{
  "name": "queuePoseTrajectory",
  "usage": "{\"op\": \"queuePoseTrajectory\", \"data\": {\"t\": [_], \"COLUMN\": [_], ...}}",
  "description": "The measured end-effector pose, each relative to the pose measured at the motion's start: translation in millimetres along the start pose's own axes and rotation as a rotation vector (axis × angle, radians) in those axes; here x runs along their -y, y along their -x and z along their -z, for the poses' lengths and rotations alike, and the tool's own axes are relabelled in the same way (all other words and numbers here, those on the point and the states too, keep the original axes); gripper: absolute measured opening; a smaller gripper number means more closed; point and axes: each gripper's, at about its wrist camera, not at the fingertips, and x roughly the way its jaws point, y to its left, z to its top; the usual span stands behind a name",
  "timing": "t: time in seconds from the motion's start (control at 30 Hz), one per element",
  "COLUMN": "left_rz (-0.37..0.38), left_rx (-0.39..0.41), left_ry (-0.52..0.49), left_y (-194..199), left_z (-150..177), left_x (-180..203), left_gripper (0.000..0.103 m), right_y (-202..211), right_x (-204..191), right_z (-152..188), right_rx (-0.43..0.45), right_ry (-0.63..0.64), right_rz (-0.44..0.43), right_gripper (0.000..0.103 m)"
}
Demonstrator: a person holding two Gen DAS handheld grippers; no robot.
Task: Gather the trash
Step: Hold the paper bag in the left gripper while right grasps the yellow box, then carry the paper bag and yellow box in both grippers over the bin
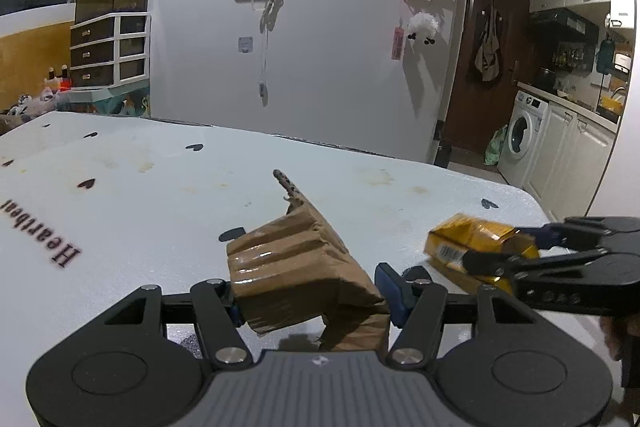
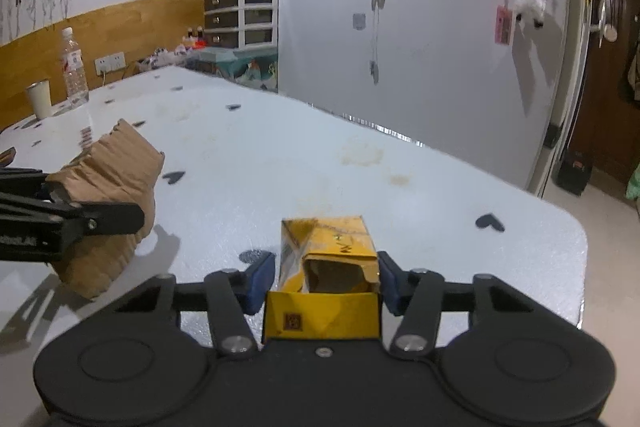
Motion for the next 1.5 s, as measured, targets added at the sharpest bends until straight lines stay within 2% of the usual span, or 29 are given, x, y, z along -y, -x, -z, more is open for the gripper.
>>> {"op": "queuePoseTrajectory", "data": {"t": [0.27,0.67,0.93,1.5], "left_rz": [-0.009,0.025,0.127,0.324], "left_rx": [0.012,0.049,0.087,0.073], "left_ry": [0.0,-0.02,-0.056,-0.174], "left_y": [6,27,47,71], "left_z": [1,9,17,51], "left_x": [9,53,114,258], "left_gripper": [0.062,0.062,0.062,0.062], "right_y": [41,106,154,263], "right_x": [4,22,54,134], "right_z": [1,18,45,129], "right_rx": [0.09,0.156,0.176,0.165], "right_ry": [-0.023,-0.059,-0.1,-0.205], "right_rz": [-0.003,0.053,0.125,0.299], "right_gripper": [0.054,0.054,0.054,0.054]}}
